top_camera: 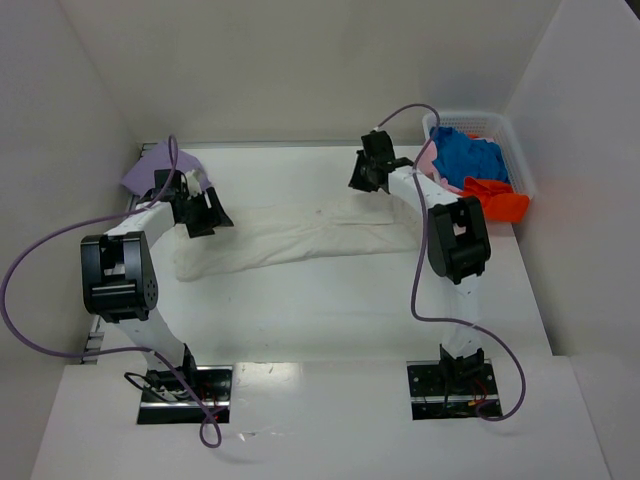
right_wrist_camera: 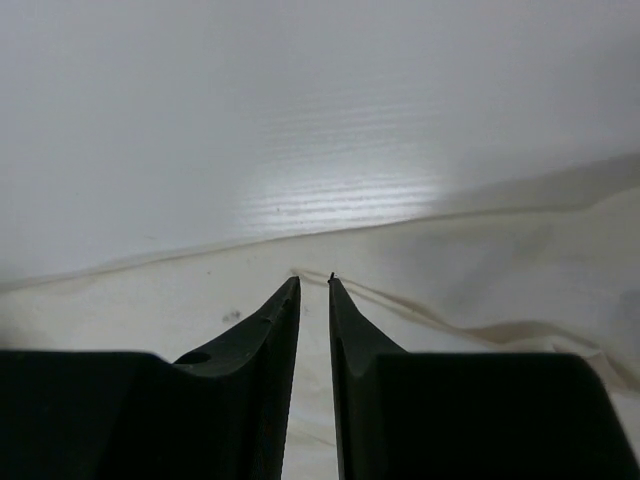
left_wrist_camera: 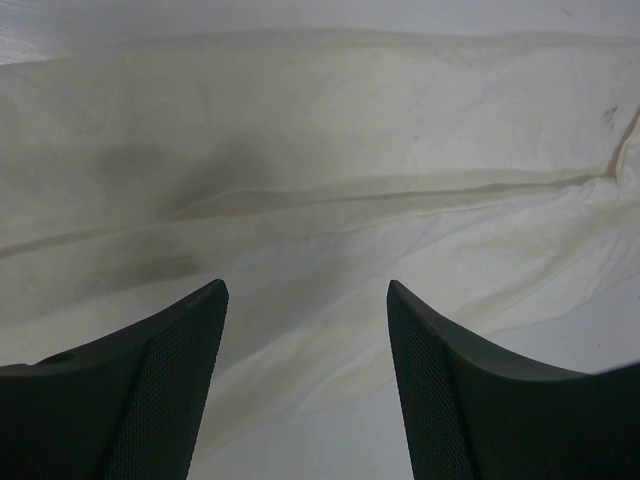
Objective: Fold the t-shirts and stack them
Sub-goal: Fold the other side of the tshirt into a rectangle
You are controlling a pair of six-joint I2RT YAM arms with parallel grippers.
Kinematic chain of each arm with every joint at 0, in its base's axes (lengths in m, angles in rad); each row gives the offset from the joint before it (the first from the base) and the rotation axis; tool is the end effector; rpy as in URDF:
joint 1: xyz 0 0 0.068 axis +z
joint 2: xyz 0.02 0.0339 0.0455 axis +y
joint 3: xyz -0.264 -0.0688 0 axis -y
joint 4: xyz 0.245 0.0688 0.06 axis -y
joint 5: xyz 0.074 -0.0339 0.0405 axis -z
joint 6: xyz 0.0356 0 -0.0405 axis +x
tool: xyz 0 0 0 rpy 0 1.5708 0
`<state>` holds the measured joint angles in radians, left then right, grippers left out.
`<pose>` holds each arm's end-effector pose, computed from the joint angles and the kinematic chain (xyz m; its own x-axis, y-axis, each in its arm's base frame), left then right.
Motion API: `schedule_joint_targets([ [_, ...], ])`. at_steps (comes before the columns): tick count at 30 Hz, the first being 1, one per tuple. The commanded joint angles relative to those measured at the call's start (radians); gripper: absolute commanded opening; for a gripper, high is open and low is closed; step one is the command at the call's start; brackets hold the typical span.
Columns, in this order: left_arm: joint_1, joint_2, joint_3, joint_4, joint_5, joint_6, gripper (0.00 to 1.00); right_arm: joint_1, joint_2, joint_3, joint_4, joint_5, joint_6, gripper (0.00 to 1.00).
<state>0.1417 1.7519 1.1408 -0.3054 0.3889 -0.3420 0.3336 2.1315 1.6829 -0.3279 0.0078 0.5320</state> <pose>0.3659 0.0386 0.1969 -0.7728 -0.4237 -0.4725 -0.1713 0.8561 -0.4875 0.4587 0.1587 0.2081 -0.7341 0.2824 -0.6175 0.0582 0.9322 0.3572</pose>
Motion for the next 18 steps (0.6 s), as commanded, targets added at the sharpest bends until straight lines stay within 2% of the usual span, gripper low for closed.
schedule_joint_targets([
  [1, 0.002, 0.009, -0.004, 0.011, 0.022, 0.023, 0.73, -0.01, 0.018, 0.089, 0.01, 0.014, -0.027, 0.23],
  [2, 0.002, 0.009, -0.004, 0.011, 0.022, 0.023, 0.73, -0.01, 0.018, 0.103, -0.02, 0.005, -0.036, 0.23],
  [5, 0.002, -0.002, -0.004, 0.011, 0.022, 0.023, 0.73, -0.019, 0.03, 0.129, -0.051, -0.005, -0.046, 0.39],
  [7, 0.002, -0.012, -0.004, 0.011, 0.022, 0.023, 0.73, -0.019, -0.013, 0.075, -0.05, -0.005, -0.056, 0.53],
  [10, 0.002, -0.012, -0.004, 0.011, 0.022, 0.023, 0.73, -0.019, -0.062, -0.043, -0.011, 0.015, -0.093, 0.69],
  [14, 0.002, -0.012, -0.004, 0.011, 0.022, 0.023, 0.73, -0.019, -0.09, -0.117, -0.02, 0.015, -0.141, 0.79],
  [18, 0.002, -0.022, -0.004, 0.011, 0.022, 0.023, 0.73, -0.019, -0.1, -0.179, -0.02, 0.015, -0.141, 0.83],
])
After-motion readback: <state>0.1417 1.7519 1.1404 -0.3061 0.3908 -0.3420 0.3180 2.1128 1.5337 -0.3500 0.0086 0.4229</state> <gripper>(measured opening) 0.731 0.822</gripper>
